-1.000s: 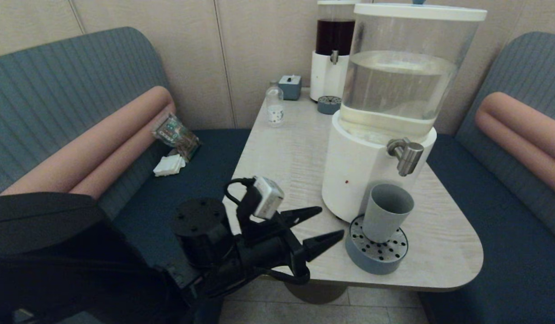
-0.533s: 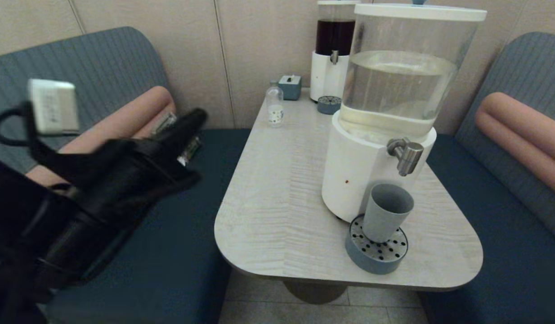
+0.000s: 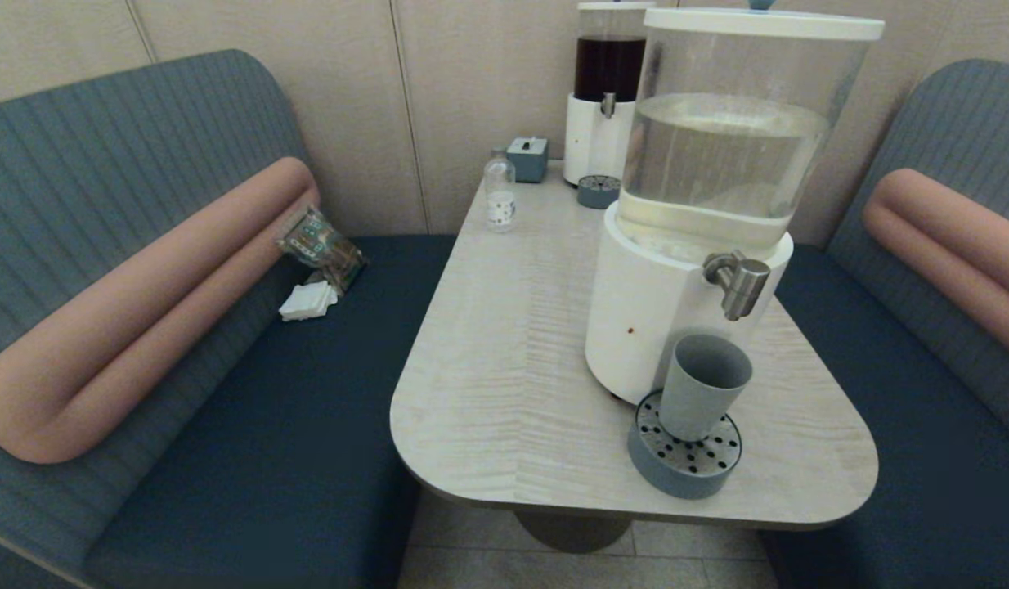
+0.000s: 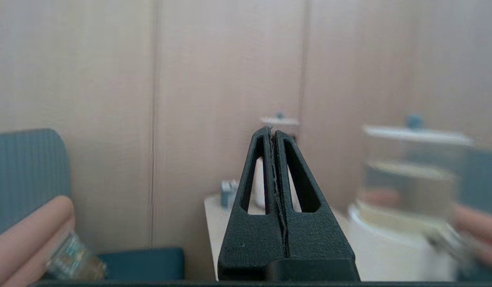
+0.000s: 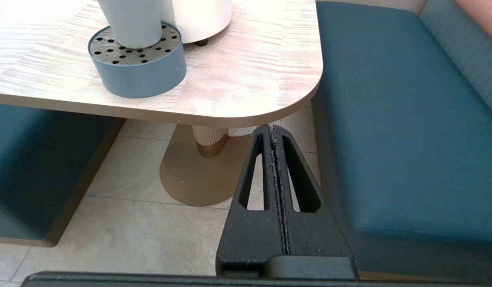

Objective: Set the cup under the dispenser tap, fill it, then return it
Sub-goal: Turn on the faucet

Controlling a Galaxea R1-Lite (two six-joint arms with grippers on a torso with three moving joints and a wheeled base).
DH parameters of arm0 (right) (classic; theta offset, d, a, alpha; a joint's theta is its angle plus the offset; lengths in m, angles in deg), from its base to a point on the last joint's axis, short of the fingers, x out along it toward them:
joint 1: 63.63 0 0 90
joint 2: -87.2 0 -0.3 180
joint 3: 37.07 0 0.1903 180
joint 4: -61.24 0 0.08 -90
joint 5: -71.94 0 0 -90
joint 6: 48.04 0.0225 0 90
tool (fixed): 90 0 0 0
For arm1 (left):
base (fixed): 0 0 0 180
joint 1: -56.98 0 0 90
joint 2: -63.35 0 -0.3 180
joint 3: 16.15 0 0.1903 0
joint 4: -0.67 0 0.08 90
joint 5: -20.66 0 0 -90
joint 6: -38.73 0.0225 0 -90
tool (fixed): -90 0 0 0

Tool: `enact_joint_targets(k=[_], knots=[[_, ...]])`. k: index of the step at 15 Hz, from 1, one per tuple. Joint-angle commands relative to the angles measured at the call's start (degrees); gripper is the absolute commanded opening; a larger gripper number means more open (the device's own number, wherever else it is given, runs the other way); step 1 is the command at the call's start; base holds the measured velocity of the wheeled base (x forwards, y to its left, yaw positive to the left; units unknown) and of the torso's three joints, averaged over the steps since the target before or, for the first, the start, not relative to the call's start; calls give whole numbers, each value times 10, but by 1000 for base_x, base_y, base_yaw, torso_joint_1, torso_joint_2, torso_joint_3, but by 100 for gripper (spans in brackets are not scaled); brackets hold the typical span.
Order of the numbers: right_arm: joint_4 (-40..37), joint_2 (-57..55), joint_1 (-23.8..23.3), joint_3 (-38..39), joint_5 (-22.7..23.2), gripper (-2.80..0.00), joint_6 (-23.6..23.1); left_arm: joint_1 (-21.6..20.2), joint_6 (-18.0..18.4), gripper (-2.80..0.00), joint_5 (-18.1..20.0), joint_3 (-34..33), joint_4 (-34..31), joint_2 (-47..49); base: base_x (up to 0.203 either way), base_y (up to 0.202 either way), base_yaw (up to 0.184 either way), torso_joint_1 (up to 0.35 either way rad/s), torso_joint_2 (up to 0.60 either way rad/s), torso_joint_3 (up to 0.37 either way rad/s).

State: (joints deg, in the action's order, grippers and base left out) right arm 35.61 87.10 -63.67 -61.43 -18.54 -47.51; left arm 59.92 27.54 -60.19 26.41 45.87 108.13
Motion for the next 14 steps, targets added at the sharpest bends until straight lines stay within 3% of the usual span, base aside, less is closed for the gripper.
enact_joint_targets(k=[1, 4, 6, 7, 10, 13, 14], knots=[[0, 0, 0, 0, 0, -280, 0, -9, 2, -280, 17, -5, -155, -162, 0, 0, 0, 0, 0, 0], [0, 0, 0, 0, 0, -280, 0, -14, 29, -280, 53, -4, -472, -348, 0, 0, 0, 0, 0, 0], [0, 0, 0, 0, 0, -280, 0, -17, 72, -280, 65, -35, -636, -432, 0, 0, 0, 0, 0, 0], [0, 0, 0, 0, 0, -280, 0, -18, 96, -280, 63, -75, -671, -449, 0, 0, 0, 0, 0, 0], [0, 0, 0, 0, 0, -280, 0, -19, 142, -280, 23, -179, -640, -450, 0, 0, 0, 0, 0, 0], [0, -1, 0, 0, 0, -280, 0, -19, 149, -280, -54, -189, -641, -449, 0, 0, 0, 0, 0, 0], [0, 0, 0, 0, 0, -280, 0, -19, 153, -280, -75, -191, -672, -449, 0, 0, 0, 0, 0, 0]])
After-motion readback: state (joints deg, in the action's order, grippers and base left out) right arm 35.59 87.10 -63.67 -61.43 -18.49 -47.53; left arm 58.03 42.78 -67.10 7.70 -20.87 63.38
